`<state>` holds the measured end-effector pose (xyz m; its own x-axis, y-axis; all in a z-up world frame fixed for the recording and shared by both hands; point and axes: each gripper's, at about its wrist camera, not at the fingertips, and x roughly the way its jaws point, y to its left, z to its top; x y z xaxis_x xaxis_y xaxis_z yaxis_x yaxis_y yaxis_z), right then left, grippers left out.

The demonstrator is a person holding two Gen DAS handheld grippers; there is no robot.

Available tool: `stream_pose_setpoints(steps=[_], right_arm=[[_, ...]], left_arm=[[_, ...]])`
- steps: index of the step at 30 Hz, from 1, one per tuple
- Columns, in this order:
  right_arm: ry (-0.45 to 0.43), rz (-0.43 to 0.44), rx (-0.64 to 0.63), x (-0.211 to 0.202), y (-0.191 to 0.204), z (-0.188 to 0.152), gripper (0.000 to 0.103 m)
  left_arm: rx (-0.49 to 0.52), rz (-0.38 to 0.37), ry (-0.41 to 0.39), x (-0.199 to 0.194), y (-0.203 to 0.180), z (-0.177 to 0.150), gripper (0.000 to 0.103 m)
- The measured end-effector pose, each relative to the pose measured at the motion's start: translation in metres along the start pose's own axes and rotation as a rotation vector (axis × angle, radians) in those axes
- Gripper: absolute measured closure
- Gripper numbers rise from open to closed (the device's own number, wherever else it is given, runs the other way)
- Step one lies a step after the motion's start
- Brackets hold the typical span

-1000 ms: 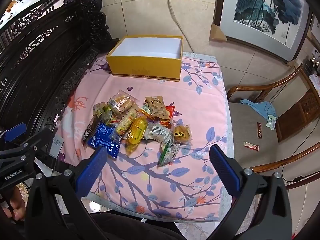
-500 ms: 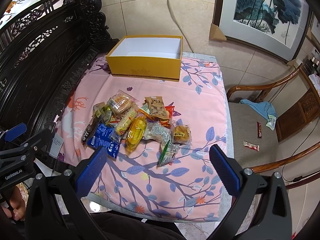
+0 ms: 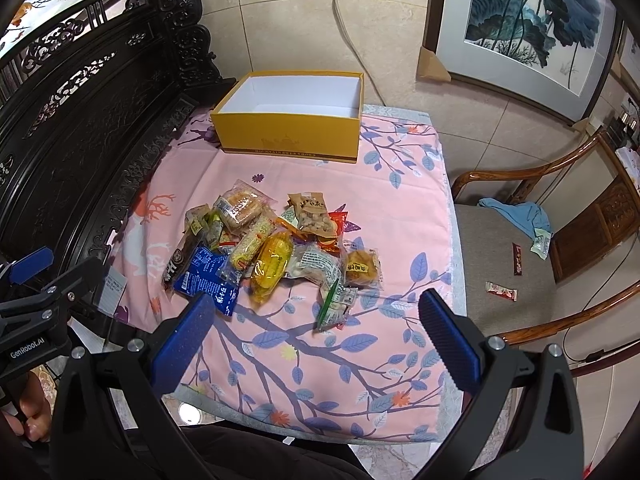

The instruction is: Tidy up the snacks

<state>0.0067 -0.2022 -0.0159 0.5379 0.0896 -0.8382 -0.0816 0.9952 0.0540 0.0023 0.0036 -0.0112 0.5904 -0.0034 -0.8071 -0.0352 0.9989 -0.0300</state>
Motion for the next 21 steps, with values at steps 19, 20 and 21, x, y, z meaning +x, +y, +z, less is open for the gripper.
stream_pose_setpoints(steps=[19, 20, 21], right_arm=[[-0.001, 0.001, 0.004, -0.0024, -0.0017, 0.0002, 0.001], [-0.001, 0.001, 0.003, -0.0025, -0.0018, 0.0002, 0.001], [0.0, 0.002, 0.004, -0.0025, -0.0021, 0.0001, 0.001]], left_arm=[[-0.001, 0.001, 0.001, -0.0004, -0.0006, 0.0, 0.002], [-0.001, 0.001, 0.001, -0.0004, -0.0006, 0.0, 0.002], [-0.001, 0.001, 0.001, -0.0003, -0.0006, -0.0002, 0.002]])
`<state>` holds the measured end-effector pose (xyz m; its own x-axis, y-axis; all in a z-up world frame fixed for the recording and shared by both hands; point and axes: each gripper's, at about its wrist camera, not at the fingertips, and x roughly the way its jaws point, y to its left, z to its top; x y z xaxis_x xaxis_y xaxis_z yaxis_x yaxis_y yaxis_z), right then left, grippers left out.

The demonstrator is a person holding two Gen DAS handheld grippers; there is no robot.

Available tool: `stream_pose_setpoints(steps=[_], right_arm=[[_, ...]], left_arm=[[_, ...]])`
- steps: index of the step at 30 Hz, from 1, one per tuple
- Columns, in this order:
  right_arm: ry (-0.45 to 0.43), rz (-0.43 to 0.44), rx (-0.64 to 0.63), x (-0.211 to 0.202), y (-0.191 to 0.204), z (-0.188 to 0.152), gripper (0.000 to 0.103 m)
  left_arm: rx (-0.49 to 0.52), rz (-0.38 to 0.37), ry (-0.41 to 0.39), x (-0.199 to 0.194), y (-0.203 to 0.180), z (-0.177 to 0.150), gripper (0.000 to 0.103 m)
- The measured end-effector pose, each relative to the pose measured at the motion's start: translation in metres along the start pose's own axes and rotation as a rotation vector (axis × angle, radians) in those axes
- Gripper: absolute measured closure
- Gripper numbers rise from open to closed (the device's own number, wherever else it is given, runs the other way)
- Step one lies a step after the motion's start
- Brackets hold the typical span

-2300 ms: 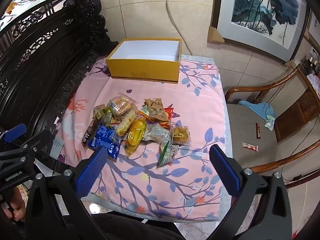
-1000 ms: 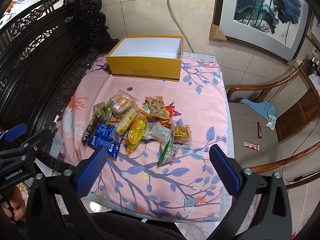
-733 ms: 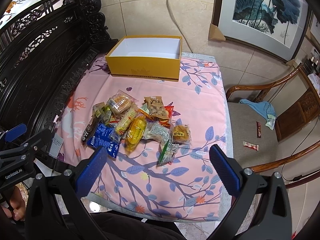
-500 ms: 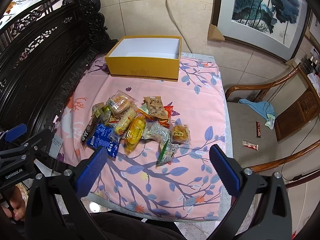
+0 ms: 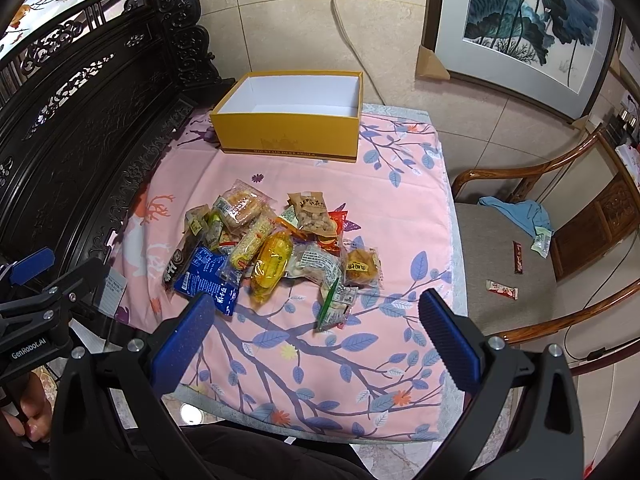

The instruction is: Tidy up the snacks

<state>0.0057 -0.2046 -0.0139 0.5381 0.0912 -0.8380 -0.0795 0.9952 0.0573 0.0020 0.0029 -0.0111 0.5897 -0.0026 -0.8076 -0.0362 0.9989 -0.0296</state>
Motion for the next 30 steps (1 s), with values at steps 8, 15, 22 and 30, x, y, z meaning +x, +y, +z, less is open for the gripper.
stream_pose_setpoints(steps=[8, 15, 22, 30], right_arm=[[-0.001, 0.0, -0.001, 0.0, 0.0, 0.001, 0.001], [0.001, 0.001, 0.0, 0.001, 0.0, 0.001, 0.001], [0.002, 0.001, 0.0, 0.002, -0.001, 0.001, 0.001], [0.003, -0.025, 0.007, 0.041, -0.011, -0.011, 0.001]], left_arm=[[-0.002, 0.0, 0.001, 0.0, 0.0, 0.0, 0.002], [0.0, 0.0, 0.001, 0.0, 0.0, 0.0, 0.002], [0.0, 0.0, 0.002, 0.0, 0.0, 0.0, 0.002], [-0.039, -0.014, -0.001, 0.02, 0.009, -0.008, 0.002]])
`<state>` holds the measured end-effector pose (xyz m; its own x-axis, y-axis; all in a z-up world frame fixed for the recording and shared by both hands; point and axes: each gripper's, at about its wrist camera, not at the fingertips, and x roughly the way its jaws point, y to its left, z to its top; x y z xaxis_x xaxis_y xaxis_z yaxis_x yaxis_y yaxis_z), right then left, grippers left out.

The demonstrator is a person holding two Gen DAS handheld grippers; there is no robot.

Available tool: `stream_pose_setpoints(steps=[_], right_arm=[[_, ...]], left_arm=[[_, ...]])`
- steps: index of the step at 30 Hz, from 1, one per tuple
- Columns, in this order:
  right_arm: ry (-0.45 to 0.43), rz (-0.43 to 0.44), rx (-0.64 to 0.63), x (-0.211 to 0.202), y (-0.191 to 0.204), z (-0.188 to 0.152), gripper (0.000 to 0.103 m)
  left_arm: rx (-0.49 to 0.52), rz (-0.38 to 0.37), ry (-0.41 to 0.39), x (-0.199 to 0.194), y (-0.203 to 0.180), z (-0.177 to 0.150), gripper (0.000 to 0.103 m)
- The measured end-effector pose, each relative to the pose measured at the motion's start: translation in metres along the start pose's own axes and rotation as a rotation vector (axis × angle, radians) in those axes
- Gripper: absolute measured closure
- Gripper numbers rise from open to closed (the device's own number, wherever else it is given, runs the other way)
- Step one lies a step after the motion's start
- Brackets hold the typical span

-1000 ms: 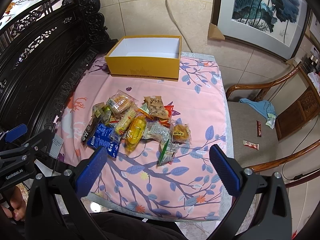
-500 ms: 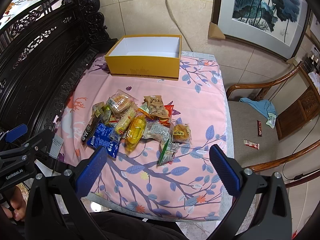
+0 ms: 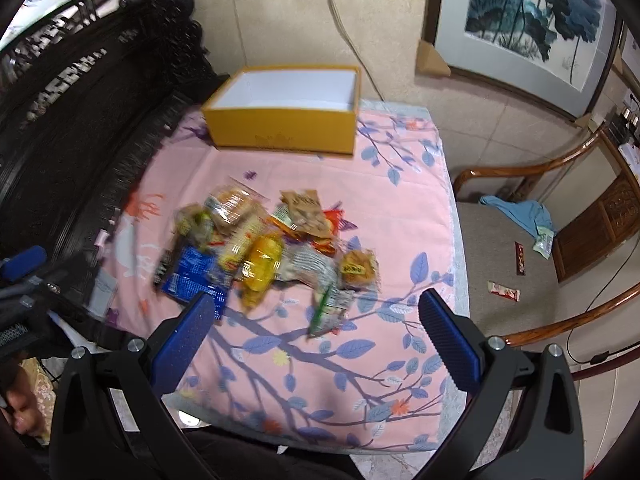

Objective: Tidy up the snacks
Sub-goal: 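Grasp the dark-wrapped snack stick with the left tool while the right tool grasps the green-wrapped bar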

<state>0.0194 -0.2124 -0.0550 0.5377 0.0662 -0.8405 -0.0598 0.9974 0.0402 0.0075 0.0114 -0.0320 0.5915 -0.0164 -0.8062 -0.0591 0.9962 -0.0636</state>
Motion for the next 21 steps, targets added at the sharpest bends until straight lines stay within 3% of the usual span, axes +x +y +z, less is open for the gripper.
stream_pose_setpoints(steps=[8, 13, 18, 20, 21], right_arm=[[0.146, 0.045, 0.075, 0.114, -0.027, -0.035, 0.001], [0.159, 0.072, 0.162, 0.158, -0.028, -0.043, 0.004], [0.234, 0.061, 0.171, 0.191, -0.021, -0.052, 0.035], [0.239, 0.069, 0.199, 0.194, -0.023, -0.057, 0.05], [0.237, 0.075, 0.206, 0.194, -0.023, -0.059, 0.062]], left_arm=[[-0.068, 0.023, 0.087, 0.055, 0.03, -0.022, 0.002], [-0.091, 0.033, 0.114, 0.075, 0.044, -0.033, 0.002], [-0.079, 0.048, 0.164, 0.092, 0.055, -0.04, 0.002], [-0.08, 0.05, 0.173, 0.095, 0.057, -0.041, 0.002], [-0.08, 0.049, 0.177, 0.097, 0.06, -0.042, 0.002]])
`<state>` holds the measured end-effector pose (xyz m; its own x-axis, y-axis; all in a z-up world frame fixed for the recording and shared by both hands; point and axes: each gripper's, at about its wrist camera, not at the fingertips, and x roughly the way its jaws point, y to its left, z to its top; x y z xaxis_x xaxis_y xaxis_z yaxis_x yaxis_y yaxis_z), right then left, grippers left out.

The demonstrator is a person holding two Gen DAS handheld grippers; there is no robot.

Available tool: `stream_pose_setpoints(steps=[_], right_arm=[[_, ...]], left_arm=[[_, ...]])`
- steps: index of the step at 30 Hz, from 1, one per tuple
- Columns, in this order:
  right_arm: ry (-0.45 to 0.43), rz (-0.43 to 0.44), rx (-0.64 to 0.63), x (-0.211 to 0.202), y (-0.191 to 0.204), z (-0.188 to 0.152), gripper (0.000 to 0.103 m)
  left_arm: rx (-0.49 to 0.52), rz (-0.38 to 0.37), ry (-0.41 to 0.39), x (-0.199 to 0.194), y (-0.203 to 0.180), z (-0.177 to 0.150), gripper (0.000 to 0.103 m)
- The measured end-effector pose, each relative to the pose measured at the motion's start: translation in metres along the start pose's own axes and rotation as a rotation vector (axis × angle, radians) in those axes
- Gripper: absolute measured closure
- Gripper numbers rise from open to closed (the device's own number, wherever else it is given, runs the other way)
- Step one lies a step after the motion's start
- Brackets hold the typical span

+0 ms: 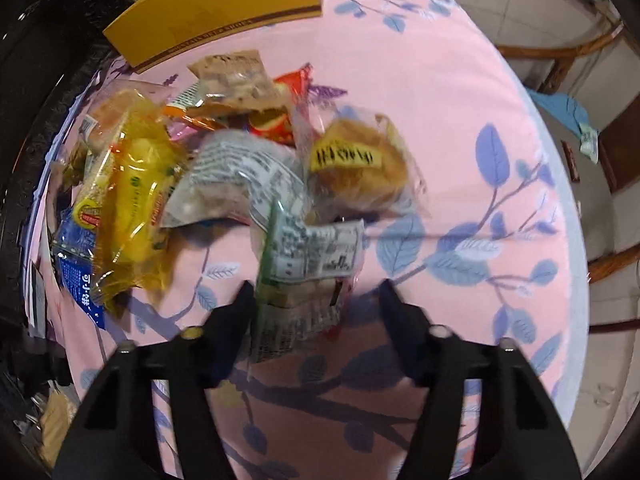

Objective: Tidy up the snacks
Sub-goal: 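Grasp the dark-wrapped snack stick with the left tool while the right tool grasps the green-wrapped bar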

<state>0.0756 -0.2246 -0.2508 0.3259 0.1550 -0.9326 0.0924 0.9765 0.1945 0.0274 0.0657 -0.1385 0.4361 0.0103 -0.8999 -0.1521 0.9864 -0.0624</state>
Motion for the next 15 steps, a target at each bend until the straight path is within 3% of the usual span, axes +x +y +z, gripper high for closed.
stream_pose_setpoints(steps=[1, 3, 4, 11, 15], right_arm=[[-0.007, -0.001, 0.001, -0.001, 0.0, -0.002, 0.063], [-0.027, 0.004, -0.021, -0.006, 0.001, -0.005, 0.081], [-0.034, 0.001, -0.033, -0.009, 0.002, -0.007, 0.086], [-0.062, 0.07, 0.027, -0.034, -0.006, -0.012, 0.088], [-0.049, 0.098, 0.019, -0.041, -0.002, -0.017, 0.088]], left_arm=[[0.0, -0.005, 0.002, 0.002, 0.001, 0.001, 0.002], [0.007, -0.018, -0.004, 0.008, 0.001, -0.001, 0.002], [0.016, -0.025, -0.01, 0.011, 0.001, -0.002, 0.002], [0.157, -0.042, -0.023, 0.056, -0.028, -0.012, 0.002], [0.186, -0.084, 0.015, 0.084, -0.046, -0.014, 0.002]])
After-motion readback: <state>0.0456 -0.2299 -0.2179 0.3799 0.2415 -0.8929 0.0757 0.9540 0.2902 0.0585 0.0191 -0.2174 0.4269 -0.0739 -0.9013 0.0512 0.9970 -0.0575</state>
